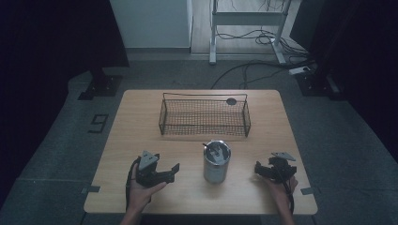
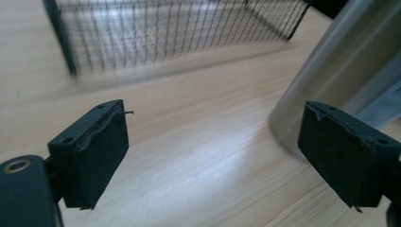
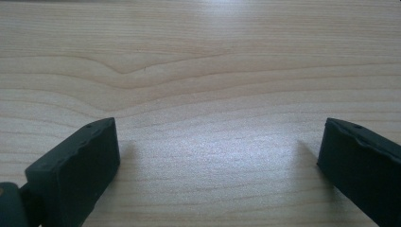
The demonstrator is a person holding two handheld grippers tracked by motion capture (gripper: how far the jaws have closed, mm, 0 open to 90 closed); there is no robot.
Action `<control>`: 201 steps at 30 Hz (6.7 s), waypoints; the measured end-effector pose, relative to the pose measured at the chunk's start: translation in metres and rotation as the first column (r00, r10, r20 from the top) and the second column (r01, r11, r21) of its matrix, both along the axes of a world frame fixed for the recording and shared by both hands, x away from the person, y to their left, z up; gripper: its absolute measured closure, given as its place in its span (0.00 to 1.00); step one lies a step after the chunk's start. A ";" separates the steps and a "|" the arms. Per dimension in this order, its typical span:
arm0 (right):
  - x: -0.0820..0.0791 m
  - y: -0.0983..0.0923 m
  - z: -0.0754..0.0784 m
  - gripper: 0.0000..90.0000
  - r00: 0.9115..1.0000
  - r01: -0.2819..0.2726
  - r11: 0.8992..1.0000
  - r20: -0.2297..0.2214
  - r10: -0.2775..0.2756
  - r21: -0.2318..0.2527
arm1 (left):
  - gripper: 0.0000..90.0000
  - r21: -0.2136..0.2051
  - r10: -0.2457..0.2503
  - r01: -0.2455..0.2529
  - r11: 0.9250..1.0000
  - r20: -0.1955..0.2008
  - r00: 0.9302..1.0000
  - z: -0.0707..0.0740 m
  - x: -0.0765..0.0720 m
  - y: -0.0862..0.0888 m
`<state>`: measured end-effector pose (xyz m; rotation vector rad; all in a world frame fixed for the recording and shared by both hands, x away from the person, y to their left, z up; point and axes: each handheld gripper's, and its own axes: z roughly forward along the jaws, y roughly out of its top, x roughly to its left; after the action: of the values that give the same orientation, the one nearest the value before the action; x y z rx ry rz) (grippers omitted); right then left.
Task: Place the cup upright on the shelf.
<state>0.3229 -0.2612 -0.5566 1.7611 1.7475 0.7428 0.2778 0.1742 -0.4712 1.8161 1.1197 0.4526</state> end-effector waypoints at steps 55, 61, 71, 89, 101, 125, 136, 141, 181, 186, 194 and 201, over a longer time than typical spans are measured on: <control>-0.001 0.000 0.000 0.00 1.000 0.003 1.000 0.000 -0.003 0.000 | 0.00 -0.040 -0.305 0.304 0.952 -0.022 0.952 0.009 0.024 -0.121; -0.001 0.000 0.000 0.00 1.000 0.003 1.000 0.001 -0.003 0.001 | 0.00 -0.036 -0.296 0.295 0.955 -0.014 0.955 0.006 0.029 -0.131; -0.001 0.000 0.000 0.00 1.000 0.003 1.000 0.001 -0.003 0.000 | 0.00 0.006 -0.285 0.285 0.959 0.023 0.958 0.001 0.031 -0.144; -0.001 0.000 0.000 0.00 1.000 0.004 1.000 0.001 -0.004 0.001 | 0.04 0.074 -0.276 0.272 0.960 0.062 0.959 -0.004 0.028 -0.149; -0.001 0.000 0.000 0.00 1.000 0.003 1.000 0.001 -0.003 0.001 | 0.05 0.035 -0.315 0.314 0.949 0.090 0.945 0.019 0.023 -0.136; -0.001 -0.001 0.000 0.01 1.000 0.011 1.000 0.007 -0.011 0.002 | 0.05 0.011 -0.258 0.259 0.966 0.112 0.960 0.052 0.036 -0.109; -0.001 -0.001 0.000 0.02 1.000 0.012 1.000 0.007 -0.012 0.002 | 0.05 0.010 -0.239 0.239 0.971 0.119 0.964 0.068 0.052 -0.104; -0.001 -0.001 0.000 0.02 1.000 0.012 1.000 0.007 -0.012 0.002 | 0.05 0.008 -0.234 0.235 0.972 0.118 0.965 0.071 0.057 -0.105; -0.001 -0.001 0.000 0.02 1.000 0.014 1.000 0.008 -0.014 0.001 | 0.05 -0.022 -0.181 0.184 0.983 0.112 0.977 0.095 0.119 -0.114; -0.001 -0.001 0.000 0.02 1.000 0.013 1.000 0.011 -0.013 0.001 | 0.05 -0.017 -0.182 0.185 0.983 0.117 0.976 0.100 0.124 -0.114; -0.001 -0.001 0.000 0.02 1.000 0.014 1.000 0.010 -0.014 0.001 | 0.05 -0.011 -0.183 0.186 0.982 0.130 0.974 0.108 0.131 -0.115; -0.001 -0.001 0.000 0.03 1.000 0.016 1.000 0.012 -0.016 0.002 | 0.05 -0.018 -0.167 0.171 0.985 0.119 0.979 0.108 0.140 -0.113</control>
<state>0.3221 -0.2624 -0.5565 1.7663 1.7237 0.7470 0.4182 0.0609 -0.3628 1.8185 0.8793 0.4351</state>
